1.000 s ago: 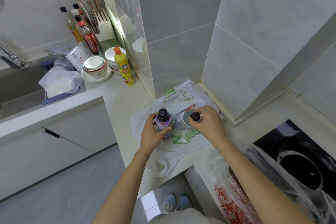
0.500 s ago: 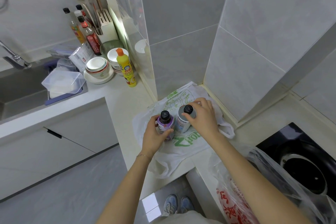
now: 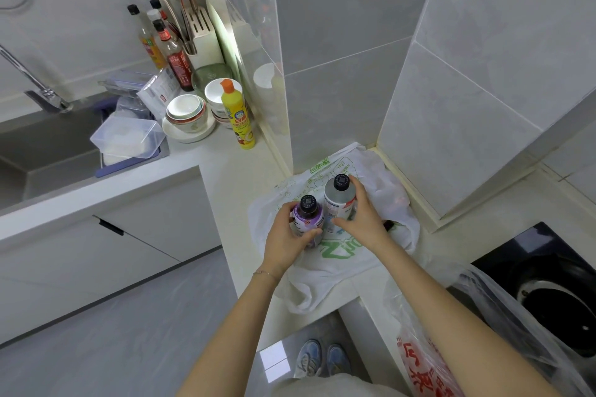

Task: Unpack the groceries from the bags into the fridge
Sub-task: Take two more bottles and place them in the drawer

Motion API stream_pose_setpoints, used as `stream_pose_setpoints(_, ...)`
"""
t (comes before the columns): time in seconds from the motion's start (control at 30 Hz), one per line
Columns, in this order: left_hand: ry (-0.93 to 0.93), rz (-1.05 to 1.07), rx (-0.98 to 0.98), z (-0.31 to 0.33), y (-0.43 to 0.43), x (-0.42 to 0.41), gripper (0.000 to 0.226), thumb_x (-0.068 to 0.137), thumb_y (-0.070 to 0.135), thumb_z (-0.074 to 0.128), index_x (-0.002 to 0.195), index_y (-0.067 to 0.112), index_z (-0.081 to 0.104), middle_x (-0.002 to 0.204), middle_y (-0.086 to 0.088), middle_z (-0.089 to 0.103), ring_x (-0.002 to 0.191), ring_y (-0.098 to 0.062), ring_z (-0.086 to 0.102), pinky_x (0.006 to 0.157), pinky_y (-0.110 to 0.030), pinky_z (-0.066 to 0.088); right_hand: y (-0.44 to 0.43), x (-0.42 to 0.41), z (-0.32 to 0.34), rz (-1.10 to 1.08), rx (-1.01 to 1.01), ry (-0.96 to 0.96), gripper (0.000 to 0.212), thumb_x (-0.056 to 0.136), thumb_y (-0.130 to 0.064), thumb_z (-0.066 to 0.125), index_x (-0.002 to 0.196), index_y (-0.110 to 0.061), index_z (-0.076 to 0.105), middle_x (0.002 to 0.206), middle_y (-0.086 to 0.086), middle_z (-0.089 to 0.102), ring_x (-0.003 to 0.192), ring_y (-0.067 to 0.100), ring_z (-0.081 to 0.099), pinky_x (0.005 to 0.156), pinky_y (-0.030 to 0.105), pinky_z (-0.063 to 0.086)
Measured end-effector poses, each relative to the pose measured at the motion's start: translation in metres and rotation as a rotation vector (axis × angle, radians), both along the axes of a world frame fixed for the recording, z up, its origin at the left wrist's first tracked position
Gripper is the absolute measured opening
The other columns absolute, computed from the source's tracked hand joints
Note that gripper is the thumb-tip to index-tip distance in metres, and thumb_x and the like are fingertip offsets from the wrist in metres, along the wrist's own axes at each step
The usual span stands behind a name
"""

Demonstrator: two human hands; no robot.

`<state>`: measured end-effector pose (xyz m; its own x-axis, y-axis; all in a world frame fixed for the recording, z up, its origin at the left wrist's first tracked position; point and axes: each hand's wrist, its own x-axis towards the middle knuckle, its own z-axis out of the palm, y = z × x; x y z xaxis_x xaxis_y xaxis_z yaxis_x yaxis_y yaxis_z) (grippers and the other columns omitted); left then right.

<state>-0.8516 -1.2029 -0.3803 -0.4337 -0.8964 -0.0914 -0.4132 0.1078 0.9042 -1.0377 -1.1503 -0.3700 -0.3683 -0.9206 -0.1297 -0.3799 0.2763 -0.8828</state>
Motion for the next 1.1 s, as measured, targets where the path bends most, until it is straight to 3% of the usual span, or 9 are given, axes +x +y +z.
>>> stream_pose_setpoints(0.1,-0.010,-0.009,0.001,0.000,-0.002,0.001,0.061,0.074,0.036,0.082,0.124,0.025,0.050,0.120,0.016,0.057,0.110,-0.001,0.052,0.087,-0.007,0.039,-0.007,0.001,-0.001,-0.047,-0.051,0.043,0.091,0.069,-0.008,0.084,0.143,-0.017,0.031,0.145,0.000,0.041,0.134,0.014,0.039,0.112,0.029,0.034)
stream_pose_setpoints(0.2,-0.007,-0.019,0.008,0.000,-0.002,0.001,0.061,0.074,0.036,0.082,0.124,0.024,0.049,0.121,0.015,0.057,0.109,-0.001,0.053,0.089,-0.011,0.041,-0.006,0.001,0.000,-0.104,-0.091,0.120,0.084,0.063,-0.015,0.088,0.132,-0.017,0.042,0.132,0.001,0.052,0.124,0.018,0.048,0.104,0.036,0.043)
stream_pose_setpoints(0.3,0.005,-0.027,0.009,0.001,-0.003,0.003,0.061,0.073,0.035,0.084,0.122,0.023,0.050,0.119,0.014,0.058,0.106,0.004,0.052,0.087,-0.006,0.040,0.003,0.004,0.003,-0.122,-0.107,0.212,0.080,0.058,-0.018,0.090,0.127,-0.018,0.048,0.124,0.001,0.058,0.117,0.022,0.050,0.097,0.037,0.045)
stream_pose_setpoints(0.43,-0.002,-0.067,0.017,0.001,-0.011,0.004,0.058,0.071,0.031,0.086,0.117,0.021,0.052,0.115,0.009,0.059,0.104,-0.003,0.054,0.086,-0.009,0.041,0.016,0.005,-0.001,-0.080,-0.085,0.172,0.080,0.058,-0.017,0.089,0.127,-0.018,0.048,0.122,0.001,0.061,0.114,0.021,0.055,0.096,0.038,0.049)
stream_pose_setpoints(0.6,0.015,-0.073,0.014,0.002,-0.009,0.004,0.059,0.073,0.029,0.085,0.119,0.019,0.050,0.114,0.010,0.056,0.102,0.009,0.052,0.083,-0.004,0.039,0.027,0.011,0.002,-0.104,-0.067,0.074,0.076,0.064,-0.009,0.085,0.127,-0.019,0.045,0.124,-0.005,0.055,0.117,0.015,0.052,0.098,0.023,0.044)
stream_pose_setpoints(0.7,0.018,-0.075,-0.021,0.001,-0.008,0.004,0.061,0.073,0.030,0.085,0.122,0.019,0.050,0.116,0.008,0.057,0.104,0.002,0.054,0.089,-0.011,0.042,0.030,0.014,0.003,-0.100,-0.036,-0.064,0.075,0.070,-0.001,0.080,0.128,-0.021,0.039,0.129,-0.004,0.048,0.120,0.009,0.048,0.094,0.005,0.037)
stream_pose_setpoints(0.8,-0.013,-0.104,-0.084,-0.001,-0.011,0.004,0.062,0.073,0.034,0.084,0.122,0.017,0.051,0.117,0.006,0.058,0.107,-0.009,0.055,0.091,-0.021,0.044,0.030,0.017,0.000,-0.151,0.000,-0.170,0.075,0.071,0.001,0.080,0.127,-0.023,0.036,0.123,-0.012,0.048,0.116,0.005,0.049,0.092,0.006,0.041)
stream_pose_setpoints(0.97,-0.035,-0.147,-0.114,0.000,-0.014,0.002,0.061,0.072,0.036,0.083,0.119,0.017,0.049,0.112,0.008,0.057,0.104,-0.009,0.055,0.087,-0.022,0.044,0.026,0.022,-0.002,-0.184,0.015,-0.211,0.074,0.070,0.003,0.080,0.124,-0.021,0.035,0.120,-0.011,0.049,0.108,-0.005,0.050,0.084,0.002,0.039)
stream_pose_setpoints(1.1,-0.038,-0.202,-0.073,0.001,-0.016,-0.002,0.065,0.070,0.026,0.087,0.118,0.026,0.042,0.107,0.021,0.054,0.098,0.000,0.053,0.078,-0.006,0.040,0.034,0.028,-0.009,-0.248,0.000,-0.220,0.074,0.069,-0.001,0.082,0.125,-0.022,0.038,0.123,-0.010,0.053,0.113,0.004,0.053,0.090,0.009,0.041)
